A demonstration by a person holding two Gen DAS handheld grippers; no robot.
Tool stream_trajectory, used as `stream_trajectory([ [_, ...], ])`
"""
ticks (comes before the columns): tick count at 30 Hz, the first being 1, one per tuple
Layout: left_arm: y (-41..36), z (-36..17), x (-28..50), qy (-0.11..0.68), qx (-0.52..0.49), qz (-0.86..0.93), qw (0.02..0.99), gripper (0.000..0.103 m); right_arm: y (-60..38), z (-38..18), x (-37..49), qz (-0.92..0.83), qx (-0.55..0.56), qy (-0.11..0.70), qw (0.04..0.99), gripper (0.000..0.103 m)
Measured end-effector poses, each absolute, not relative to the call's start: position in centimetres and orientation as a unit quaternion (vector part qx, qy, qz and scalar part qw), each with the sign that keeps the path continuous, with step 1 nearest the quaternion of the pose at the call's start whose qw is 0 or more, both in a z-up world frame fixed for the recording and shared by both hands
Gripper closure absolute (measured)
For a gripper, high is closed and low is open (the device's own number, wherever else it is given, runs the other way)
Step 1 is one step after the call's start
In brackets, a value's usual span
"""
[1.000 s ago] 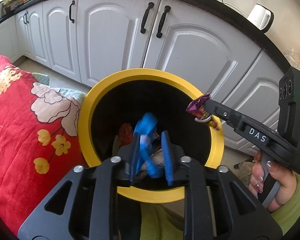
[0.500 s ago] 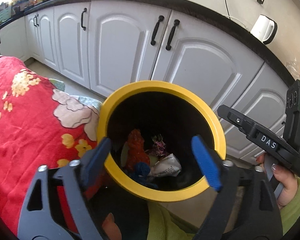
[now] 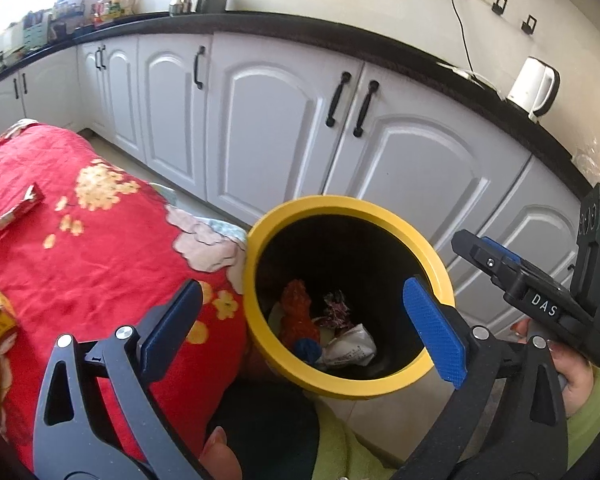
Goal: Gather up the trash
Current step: 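Move both open tools back from the bin toward the table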
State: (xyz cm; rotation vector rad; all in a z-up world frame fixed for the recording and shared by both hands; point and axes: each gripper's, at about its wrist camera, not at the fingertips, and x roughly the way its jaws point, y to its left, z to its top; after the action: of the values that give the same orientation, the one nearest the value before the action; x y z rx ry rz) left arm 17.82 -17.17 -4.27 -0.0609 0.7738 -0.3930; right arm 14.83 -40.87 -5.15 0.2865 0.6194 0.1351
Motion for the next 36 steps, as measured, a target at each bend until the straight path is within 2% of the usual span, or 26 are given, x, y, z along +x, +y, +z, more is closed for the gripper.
stream_trajectory([
  [36, -3.9, 0.9, 12.4, 0.307, -0.073, -0.079, 0.946, 0.011, -29.4, -0.1, 12.7, 0.166, 0.076, 0.277, 0.943, 0.015],
])
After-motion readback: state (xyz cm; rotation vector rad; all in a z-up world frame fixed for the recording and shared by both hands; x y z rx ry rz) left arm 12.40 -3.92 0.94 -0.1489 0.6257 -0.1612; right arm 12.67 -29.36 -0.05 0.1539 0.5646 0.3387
